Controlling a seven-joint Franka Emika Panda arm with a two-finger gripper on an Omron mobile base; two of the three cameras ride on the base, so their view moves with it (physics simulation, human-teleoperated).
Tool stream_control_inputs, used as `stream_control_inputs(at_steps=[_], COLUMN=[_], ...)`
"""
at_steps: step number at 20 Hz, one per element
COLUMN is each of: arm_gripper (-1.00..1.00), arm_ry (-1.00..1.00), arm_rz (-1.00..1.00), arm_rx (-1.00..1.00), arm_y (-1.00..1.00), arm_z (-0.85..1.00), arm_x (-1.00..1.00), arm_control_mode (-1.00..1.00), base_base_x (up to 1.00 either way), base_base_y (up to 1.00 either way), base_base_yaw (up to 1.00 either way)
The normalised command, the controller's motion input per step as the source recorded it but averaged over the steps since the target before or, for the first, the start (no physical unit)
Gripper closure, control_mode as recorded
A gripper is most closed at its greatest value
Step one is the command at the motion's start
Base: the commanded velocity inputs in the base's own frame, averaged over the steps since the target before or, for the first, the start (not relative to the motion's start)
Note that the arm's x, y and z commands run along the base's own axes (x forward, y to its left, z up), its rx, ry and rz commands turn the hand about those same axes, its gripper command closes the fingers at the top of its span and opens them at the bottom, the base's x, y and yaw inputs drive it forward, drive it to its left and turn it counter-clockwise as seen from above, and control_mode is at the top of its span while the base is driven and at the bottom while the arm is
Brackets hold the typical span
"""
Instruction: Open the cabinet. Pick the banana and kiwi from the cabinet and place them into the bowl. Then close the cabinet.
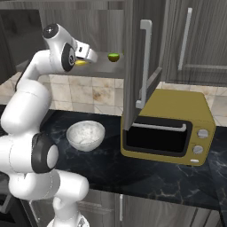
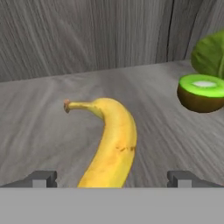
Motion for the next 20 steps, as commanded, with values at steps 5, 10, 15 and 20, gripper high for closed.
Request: stream_control_inputs(at_steps=[5,10,15,20], arm_gripper=[-1.00,-1.00,-1.00,-1.00], arm_ry=[0.00,0.01,0.02,0.03], arm_rz=[-0.02,-0.02,-0.01,0.00], arm_rx=[0.00,0.00,0.00,0.00], arm_y=[0.00,0.00,0.00,0.00], arm_z=[0.00,-0.04,-0.13,-0.17], arm_x=[0.24,0.11,0.04,0.00], arm_control_mode=[-1.00,-1.00,-1.00,-1.00], base_base_x=[0.00,0.00,0.00,0.00], base_base_y=[0.00,0.00,0.00,0.00], base_base_yaw=[0.00,0.00,0.00,0.00])
